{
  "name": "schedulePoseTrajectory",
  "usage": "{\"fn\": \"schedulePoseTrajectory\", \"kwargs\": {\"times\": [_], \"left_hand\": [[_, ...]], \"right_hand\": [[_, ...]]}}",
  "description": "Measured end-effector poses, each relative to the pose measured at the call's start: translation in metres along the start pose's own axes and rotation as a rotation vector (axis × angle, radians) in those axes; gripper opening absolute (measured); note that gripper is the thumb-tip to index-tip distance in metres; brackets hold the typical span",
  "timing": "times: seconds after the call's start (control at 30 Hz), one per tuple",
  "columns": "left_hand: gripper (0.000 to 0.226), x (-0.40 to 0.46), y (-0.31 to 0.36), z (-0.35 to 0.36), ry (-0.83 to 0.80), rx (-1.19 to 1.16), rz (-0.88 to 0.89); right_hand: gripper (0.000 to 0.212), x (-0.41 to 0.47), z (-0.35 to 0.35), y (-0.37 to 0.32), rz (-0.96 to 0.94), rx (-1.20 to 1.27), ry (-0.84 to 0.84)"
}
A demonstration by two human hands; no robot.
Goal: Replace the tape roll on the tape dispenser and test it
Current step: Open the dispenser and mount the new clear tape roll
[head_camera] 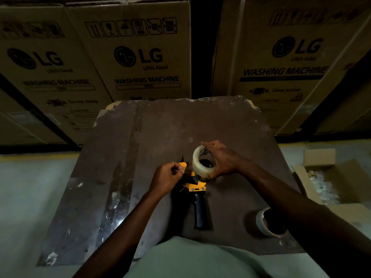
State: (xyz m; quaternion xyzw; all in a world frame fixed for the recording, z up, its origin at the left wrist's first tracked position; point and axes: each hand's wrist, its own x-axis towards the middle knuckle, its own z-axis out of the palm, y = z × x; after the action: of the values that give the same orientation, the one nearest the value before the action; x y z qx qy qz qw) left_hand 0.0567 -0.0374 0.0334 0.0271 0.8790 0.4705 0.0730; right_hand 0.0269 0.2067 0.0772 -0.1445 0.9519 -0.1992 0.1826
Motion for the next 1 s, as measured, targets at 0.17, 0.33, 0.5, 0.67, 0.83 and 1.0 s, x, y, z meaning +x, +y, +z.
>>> {"fn": "schedulePoseTrajectory", "kwargs": {"times": [0.17,0.33,0.5,0.67,0.83,1.0], "left_hand": [[0.016,-0.003,-0.012,0.007,0.002,0.12,-0.089],[0.008,-0.009,-0.022,0.012,-0.031,0.164,-0.135],[0.005,-0.004,-0.024,0.011,-0.059,0.181,-0.142],[0.003,0.004,-0.016,-0.002,-0.174,0.237,-0.123],[0.017,0.031,-0.002,-0.021,-0.096,0.576,-0.049],[0.049,0.059,0.02,-0.001,-0.418,0.115,-0.024]], "right_hand": [[0.128,0.014,0.018,0.004,0.028,0.003,-0.023],[0.13,0.018,0.03,0.006,0.028,-0.018,-0.055],[0.13,0.023,0.033,0.01,0.02,-0.016,-0.047],[0.128,0.02,0.037,0.016,0.008,-0.003,-0.022],[0.127,0.017,0.044,0.018,-0.014,0.026,0.006],[0.13,0.018,0.044,0.022,-0.016,0.044,0.014]]}}
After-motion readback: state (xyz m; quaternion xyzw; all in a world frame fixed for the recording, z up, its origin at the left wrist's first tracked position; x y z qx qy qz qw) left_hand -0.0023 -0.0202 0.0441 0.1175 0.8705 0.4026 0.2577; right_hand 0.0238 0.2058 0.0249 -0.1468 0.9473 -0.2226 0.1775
